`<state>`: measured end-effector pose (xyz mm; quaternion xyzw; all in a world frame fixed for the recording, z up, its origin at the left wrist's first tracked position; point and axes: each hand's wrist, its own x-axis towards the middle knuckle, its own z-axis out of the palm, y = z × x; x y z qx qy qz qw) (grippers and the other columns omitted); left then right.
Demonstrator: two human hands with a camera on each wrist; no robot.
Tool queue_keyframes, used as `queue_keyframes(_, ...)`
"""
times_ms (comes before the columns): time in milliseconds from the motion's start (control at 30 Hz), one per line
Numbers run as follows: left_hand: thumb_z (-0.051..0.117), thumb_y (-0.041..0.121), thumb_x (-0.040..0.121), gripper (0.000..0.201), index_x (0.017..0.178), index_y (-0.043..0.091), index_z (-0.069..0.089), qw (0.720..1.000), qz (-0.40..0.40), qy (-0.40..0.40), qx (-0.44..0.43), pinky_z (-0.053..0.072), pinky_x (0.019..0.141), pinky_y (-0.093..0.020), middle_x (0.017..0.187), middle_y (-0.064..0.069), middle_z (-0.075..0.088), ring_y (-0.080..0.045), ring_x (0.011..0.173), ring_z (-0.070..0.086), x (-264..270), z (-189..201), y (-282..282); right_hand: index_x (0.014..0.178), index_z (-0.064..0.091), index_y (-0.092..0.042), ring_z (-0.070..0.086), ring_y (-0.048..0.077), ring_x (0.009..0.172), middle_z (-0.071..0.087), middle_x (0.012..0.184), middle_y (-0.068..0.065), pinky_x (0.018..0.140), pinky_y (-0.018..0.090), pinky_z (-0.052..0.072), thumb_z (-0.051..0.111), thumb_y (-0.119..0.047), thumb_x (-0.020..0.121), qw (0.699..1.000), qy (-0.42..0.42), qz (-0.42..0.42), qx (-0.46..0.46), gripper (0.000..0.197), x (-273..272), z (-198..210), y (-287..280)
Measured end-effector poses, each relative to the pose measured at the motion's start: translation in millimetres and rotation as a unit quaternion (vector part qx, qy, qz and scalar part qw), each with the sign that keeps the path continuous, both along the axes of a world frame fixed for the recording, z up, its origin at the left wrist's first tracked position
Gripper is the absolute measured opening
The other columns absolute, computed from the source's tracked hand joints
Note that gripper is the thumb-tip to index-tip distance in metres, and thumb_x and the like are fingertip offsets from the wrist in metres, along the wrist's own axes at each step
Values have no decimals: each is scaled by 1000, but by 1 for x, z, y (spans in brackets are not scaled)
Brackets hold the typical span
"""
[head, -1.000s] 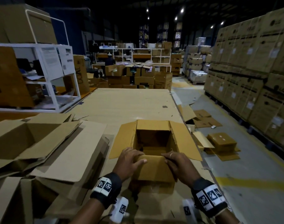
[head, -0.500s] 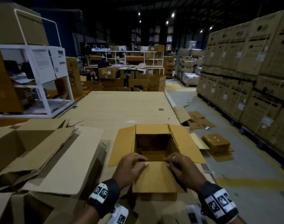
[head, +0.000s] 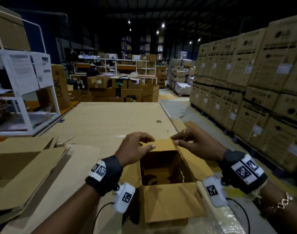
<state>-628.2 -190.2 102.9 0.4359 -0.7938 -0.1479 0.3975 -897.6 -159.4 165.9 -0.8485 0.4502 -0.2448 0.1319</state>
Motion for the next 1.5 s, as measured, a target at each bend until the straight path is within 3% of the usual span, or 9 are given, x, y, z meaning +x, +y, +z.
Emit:
queue_keyframes(100,77,37,87,24,106,23,77,1000,9,-4,14,59,81,-25,101,11,74,1,92,67,-11,10,-29,118,74,-24,65,-4,90,73,110,-11,72,6,49,62,-30,98,999,31,-11,24,24,10,7,-29)
queue_keyframes(233,79,36,84,17,93,22,80,994,41,-62,84,58,78,-29,89,6,76,-8,83,69,-26,-7,-65,103,77,-12,53,-4,53,67,68,-7,45,8,36,63,-29,99,991,65,-43,105,23,27,-14,-71)
queue_keyframes(367,76,34,86,19,91,17,82,975,66,-158,142,58,76,-30,90,1,78,-13,83,70,-32,-38,-86,98,78,-6,63,9,73,76,92,1,63,19,44,61,-19,97,977,112,-29,181,23,42,-56,-112)
queue_keyframes(500,70,30,93,22,100,12,81,956,55,-217,190,56,76,-29,98,-5,79,-18,86,71,-31,-53,-96,65,57,-6,41,22,64,52,70,12,63,31,35,52,-12,96,956,180,-14,233,31,43,-92,-132)
queue_keyframes(667,65,30,97,31,120,10,74,946,24,-238,220,54,93,-32,122,-5,73,-19,107,68,-24,-51,-101,80,56,-13,47,19,68,55,80,4,63,29,37,52,-26,102,940,218,-6,263,26,38,-94,-138)
queue_keyframes(833,72,37,91,43,130,17,68,970,42,-185,155,46,108,-31,140,3,61,-15,128,57,-15,-30,-117,137,53,-13,54,21,123,51,145,4,97,30,45,56,-33,101,967,182,-2,178,41,31,-70,-162)
queue_keyframes(1000,75,27,90,39,127,19,70,979,97,-145,107,50,102,-28,131,1,68,-16,119,62,-20,-15,-158,87,59,-29,59,19,111,64,119,-2,82,25,47,65,-24,96,986,117,-23,116,12,39,-58,-203)
queue_keyframes(1200,84,17,80,24,103,13,80,962,105,-196,160,59,83,-33,102,-3,78,-18,90,71,-29,-36,-205,125,69,-11,66,16,109,70,122,2,86,23,51,70,-3,88,982,117,-27,145,38,40,-82,-249)
queue_keyframes(1500,90,14,70,33,103,17,81,942,74,-238,222,62,76,-31,97,-1,79,-15,85,73,-23,-56,-238,118,74,-18,72,16,91,76,107,4,85,38,61,79,-8,79,977,123,-17,171,40,42,-119,-271)
